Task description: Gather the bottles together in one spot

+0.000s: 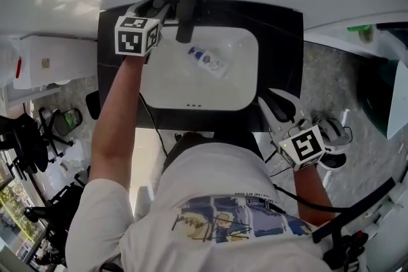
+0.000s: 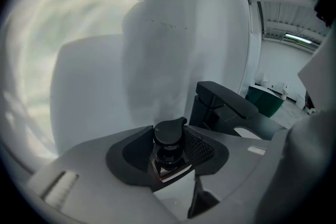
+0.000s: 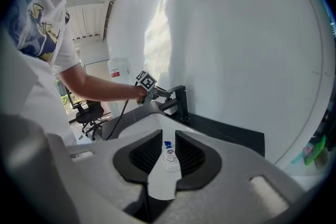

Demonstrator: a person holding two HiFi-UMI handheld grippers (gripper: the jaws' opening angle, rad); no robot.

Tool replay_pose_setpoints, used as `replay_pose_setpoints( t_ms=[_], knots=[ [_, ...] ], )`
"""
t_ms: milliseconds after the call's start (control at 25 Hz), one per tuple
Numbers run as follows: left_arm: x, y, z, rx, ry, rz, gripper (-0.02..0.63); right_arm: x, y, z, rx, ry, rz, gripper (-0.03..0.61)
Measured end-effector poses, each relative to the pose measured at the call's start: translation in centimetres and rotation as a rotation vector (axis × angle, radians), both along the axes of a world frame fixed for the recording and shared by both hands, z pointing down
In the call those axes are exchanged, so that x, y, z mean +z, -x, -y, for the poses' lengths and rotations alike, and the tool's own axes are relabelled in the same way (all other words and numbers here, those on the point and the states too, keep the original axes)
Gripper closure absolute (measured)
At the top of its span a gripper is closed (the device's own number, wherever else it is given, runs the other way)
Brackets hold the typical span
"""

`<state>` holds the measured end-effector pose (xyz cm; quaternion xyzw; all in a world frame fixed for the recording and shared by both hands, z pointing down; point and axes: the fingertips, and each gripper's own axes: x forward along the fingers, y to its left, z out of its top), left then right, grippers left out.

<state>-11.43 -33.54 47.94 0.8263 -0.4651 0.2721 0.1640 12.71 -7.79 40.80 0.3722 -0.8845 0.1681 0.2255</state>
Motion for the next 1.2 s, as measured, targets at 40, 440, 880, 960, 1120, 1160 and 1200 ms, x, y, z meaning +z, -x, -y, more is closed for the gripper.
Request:
replay_pose_setpoints(
  t_ms=[40,440,880,960,1120,1160,1200],
  knots=[
    [0.1,-0.5,0.3,-0.001,0.004,0.0,0.437,0.0,-0.6,0.0,0.005,0.003,0.002,0.502],
    [0.5,-0.1,0.7,-0.009,-0.014,-0.006,0.433,0.3,-0.3,-0.8,0.021,0.005,0.006,0.502],
    [1.1,1.5,-0.1,-0.059,-0.027,-0.027,0.359,0.5,0.8,-1.3,0.01,-0.002,0.004,0.502],
    [0.9,2.6,-1.1,-0.089,-0.042,-0.029,0.368,0.5,1.4,-1.2,0.003,-0.007,0.007,0.502],
    [1.5,4.0,-3.6,-0.158,-0.029,-0.059,0.379,0.5,1.7,-1.1,-0.003,-0.002,0.012,0.502],
    [1.9,4.2,-4.3,-0.175,-0.015,-0.068,0.383,0.5,1.7,-1.2,-0.005,0.0,0.013,0.502],
    [2.5,4.3,-5.1,-0.192,0.002,-0.079,0.387,0.5,1.7,-1.2,-0.008,0.001,0.012,0.502]
  ],
)
